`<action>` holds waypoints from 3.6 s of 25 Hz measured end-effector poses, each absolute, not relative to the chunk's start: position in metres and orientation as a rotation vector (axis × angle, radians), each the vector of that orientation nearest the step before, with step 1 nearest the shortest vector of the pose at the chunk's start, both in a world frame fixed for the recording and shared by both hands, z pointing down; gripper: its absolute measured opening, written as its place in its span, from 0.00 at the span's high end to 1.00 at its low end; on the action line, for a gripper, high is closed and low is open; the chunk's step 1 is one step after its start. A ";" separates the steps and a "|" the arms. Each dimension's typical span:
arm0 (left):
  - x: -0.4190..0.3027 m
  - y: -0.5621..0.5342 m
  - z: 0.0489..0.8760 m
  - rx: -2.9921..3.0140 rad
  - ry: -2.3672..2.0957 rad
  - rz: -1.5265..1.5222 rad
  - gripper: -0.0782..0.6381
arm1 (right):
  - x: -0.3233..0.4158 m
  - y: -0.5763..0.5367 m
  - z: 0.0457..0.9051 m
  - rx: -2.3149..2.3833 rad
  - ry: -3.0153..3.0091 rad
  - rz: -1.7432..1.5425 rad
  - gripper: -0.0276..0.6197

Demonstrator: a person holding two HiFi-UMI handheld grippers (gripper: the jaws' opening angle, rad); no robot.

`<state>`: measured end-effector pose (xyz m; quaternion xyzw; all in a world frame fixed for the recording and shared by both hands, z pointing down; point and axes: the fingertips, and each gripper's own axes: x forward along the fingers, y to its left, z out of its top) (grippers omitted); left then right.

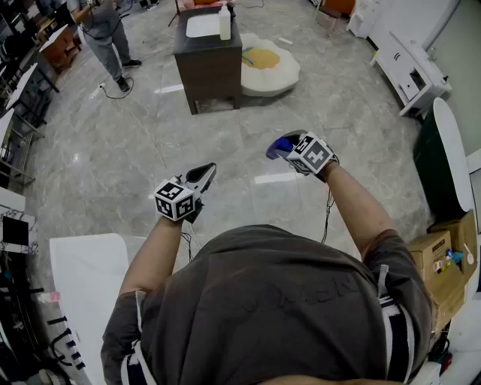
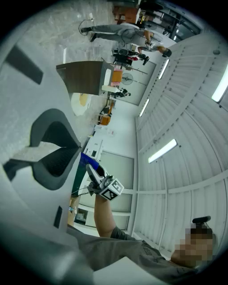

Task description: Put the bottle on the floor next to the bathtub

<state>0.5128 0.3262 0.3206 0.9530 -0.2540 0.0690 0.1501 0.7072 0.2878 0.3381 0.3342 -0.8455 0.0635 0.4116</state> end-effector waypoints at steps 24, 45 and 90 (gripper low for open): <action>0.450 0.314 0.324 2.738 -0.693 0.186 0.88 | 0.660 0.275 0.343 0.874 -2.096 0.214 0.74; 0.372 0.168 0.326 2.629 -0.972 0.241 0.88 | 0.585 0.090 0.349 0.687 -2.209 0.108 0.74; -0.265 -0.071 0.621 1.792 -1.459 0.252 0.88 | -0.149 -0.235 0.601 -0.124 -2.178 0.054 0.74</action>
